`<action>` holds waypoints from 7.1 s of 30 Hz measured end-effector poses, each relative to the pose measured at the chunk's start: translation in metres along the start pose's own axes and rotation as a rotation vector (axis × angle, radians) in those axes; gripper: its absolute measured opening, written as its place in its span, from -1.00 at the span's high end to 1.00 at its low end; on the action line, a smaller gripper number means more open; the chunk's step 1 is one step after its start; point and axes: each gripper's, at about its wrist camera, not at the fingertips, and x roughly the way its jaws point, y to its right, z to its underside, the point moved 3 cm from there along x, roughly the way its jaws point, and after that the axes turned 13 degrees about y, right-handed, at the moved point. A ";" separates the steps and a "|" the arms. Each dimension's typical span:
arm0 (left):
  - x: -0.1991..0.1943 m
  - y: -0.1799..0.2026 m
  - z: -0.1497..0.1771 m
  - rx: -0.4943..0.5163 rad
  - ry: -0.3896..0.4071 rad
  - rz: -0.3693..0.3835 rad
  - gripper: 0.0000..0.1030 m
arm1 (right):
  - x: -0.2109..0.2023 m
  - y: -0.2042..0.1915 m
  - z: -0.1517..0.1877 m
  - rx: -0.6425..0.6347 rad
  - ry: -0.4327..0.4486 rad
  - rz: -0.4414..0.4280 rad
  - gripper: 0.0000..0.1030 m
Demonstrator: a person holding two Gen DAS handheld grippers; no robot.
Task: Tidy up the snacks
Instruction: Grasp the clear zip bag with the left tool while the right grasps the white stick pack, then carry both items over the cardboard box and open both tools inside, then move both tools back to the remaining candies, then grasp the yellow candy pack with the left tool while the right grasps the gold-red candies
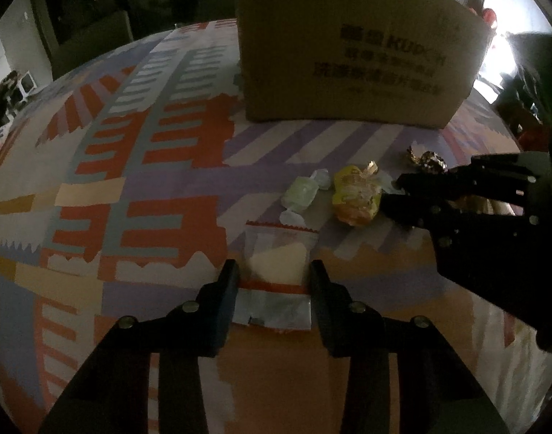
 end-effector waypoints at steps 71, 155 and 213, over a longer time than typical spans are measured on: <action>-0.102 0.032 -0.247 0.115 0.346 0.124 0.32 | -0.155 0.084 -0.161 0.218 0.367 0.232 0.61; -0.064 0.041 -0.049 0.074 0.225 0.073 -0.21 | -0.083 0.032 -0.009 0.066 0.144 0.129 0.39; -0.015 0.047 -0.051 0.008 0.104 0.154 0.26 | -0.043 0.051 0.001 0.242 0.042 0.086 0.60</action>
